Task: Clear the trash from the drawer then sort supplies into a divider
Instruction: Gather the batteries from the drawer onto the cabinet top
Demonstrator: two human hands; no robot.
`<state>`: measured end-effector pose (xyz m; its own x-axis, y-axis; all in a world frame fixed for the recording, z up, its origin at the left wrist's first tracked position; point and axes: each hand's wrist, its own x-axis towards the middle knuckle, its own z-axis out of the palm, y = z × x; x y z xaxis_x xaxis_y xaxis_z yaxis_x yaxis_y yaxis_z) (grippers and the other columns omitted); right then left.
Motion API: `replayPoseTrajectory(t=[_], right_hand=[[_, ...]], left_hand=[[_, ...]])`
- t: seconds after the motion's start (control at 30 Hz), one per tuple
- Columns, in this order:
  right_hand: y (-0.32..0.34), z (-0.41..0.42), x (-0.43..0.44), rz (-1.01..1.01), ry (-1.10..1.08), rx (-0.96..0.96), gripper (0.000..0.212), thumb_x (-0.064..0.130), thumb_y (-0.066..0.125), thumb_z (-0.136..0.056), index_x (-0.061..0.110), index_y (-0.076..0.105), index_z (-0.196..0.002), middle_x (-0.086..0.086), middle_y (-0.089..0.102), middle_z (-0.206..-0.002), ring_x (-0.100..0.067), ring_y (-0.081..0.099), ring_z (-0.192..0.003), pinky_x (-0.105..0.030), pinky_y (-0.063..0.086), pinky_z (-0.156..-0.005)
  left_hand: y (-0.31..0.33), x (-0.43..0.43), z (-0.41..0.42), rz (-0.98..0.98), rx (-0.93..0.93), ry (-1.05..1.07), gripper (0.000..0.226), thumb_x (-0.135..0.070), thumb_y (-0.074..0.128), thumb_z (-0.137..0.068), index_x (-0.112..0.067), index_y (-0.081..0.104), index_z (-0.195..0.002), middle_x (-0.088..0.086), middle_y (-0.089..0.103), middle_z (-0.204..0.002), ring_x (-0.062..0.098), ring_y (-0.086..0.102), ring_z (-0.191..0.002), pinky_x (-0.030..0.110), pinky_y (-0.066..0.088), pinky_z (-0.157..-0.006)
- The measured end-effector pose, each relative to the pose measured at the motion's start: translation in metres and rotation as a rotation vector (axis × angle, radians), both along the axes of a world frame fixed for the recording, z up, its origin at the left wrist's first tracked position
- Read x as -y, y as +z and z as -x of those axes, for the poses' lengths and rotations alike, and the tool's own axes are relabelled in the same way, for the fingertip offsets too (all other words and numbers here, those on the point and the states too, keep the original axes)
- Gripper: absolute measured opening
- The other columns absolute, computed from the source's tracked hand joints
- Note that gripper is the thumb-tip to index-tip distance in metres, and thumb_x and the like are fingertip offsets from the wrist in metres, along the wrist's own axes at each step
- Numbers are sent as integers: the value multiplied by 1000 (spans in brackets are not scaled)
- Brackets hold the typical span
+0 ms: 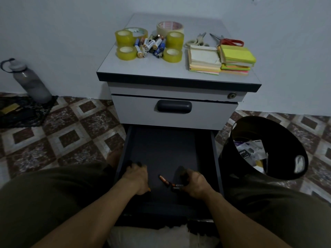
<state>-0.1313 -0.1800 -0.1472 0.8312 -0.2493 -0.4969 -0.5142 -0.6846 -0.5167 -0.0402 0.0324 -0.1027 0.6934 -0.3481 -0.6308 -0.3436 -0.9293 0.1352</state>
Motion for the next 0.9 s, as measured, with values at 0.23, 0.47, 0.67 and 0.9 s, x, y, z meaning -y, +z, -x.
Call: replayPoseTrajectory(t=[0.23, 0.47, 0.67, 0.9], right_hand=[[-1, 1, 1, -48, -29, 3, 57, 28, 86, -70, 20, 58, -119, -2, 63, -116, -18, 61, -105, -20, 48, -84], [1, 4, 3, -86, -55, -3, 50, 21, 85, -71, 23, 58, -113, 1, 63, -110, -15, 61, -101, -20, 49, -82], [3, 5, -1, -32, 95, -19, 83, 37, 91, -60, 23, 49, -131, -1, 54, -127, -20, 55, -119, -28, 47, -101], [-1, 4, 0, -5, 68, 28, 68, 38, 86, -69, 20, 53, -126, -3, 56, -128, -22, 57, -117, -29, 48, -101]], left_hand=[[0, -9, 5, 271, -116, 147, 21, -6, 47, -88, -10, 63, -102, 5, 65, -106, 19, 63, -94, 19, 45, -65], [-1, -20, -10, 555, -61, 325, 26, 0, 55, -80, -25, 63, -82, -3, 63, -91, 8, 59, -79, 21, 45, -66], [-16, -22, 0, 403, -159, 103, 89, -39, 88, -55, -39, 42, -132, -6, 38, -126, 14, 45, -120, 33, 44, -102], [-31, -4, 11, 339, 11, -9, 106, -64, 83, -53, -42, 28, -141, 1, 30, -133, 26, 42, -126, 39, 40, -107]])
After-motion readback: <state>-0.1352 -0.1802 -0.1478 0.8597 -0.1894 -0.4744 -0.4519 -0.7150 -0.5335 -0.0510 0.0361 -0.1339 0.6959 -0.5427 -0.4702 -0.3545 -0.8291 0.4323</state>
